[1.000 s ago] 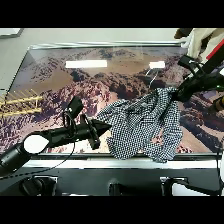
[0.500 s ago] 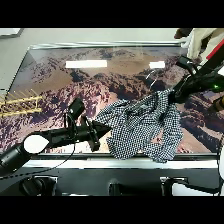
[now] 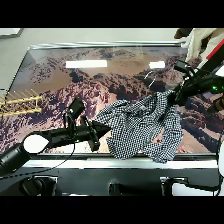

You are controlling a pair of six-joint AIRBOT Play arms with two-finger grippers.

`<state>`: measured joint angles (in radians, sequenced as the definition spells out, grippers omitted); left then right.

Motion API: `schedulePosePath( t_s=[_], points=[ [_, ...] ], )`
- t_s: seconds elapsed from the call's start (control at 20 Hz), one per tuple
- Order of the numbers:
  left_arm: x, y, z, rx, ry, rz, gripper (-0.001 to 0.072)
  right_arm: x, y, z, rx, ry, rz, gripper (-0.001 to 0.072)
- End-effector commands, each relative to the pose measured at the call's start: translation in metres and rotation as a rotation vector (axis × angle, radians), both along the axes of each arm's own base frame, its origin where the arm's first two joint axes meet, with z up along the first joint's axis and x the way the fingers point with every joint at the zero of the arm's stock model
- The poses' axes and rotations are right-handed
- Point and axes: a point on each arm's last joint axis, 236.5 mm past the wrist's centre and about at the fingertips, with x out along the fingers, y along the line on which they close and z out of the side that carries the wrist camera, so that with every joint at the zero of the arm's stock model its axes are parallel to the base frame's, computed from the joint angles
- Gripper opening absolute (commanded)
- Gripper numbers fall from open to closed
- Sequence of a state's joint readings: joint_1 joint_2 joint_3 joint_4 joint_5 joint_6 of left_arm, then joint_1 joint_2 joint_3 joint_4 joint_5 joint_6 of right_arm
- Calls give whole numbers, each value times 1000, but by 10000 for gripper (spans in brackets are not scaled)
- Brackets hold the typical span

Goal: Fold the clothes and pants, and hang the long-sleeved shirts on hangers.

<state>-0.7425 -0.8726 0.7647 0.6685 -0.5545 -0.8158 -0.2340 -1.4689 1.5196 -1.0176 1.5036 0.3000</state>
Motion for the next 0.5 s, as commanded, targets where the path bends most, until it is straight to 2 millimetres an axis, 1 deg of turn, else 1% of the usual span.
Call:
schedulePosePath(
  t_s=[0.0,0.15,0.2,0.25,0.35,0.4,0.45],
  points=[
    [0,0,1,-3,4,3,21,-6,-5,5,-34,-7,7,26],
    [2,0,1,-6,0,10,36,-13,-6,27,-60,-58,7,21],
    [3,0,2,-11,4,18,94,-18,-5,36,-67,-72,11,20],
    [7,1,5,-29,22,46,193,-24,-7,43,-85,-84,14,20],
    [19,3,11,-82,67,125,442,-34,-10,58,-120,-121,7,19],
    [25,4,15,-109,84,162,536,-39,-11,64,-133,-136,5,19],
    [30,6,18,-127,86,188,553,-46,-10,68,-141,-146,3,18]
  ],
)
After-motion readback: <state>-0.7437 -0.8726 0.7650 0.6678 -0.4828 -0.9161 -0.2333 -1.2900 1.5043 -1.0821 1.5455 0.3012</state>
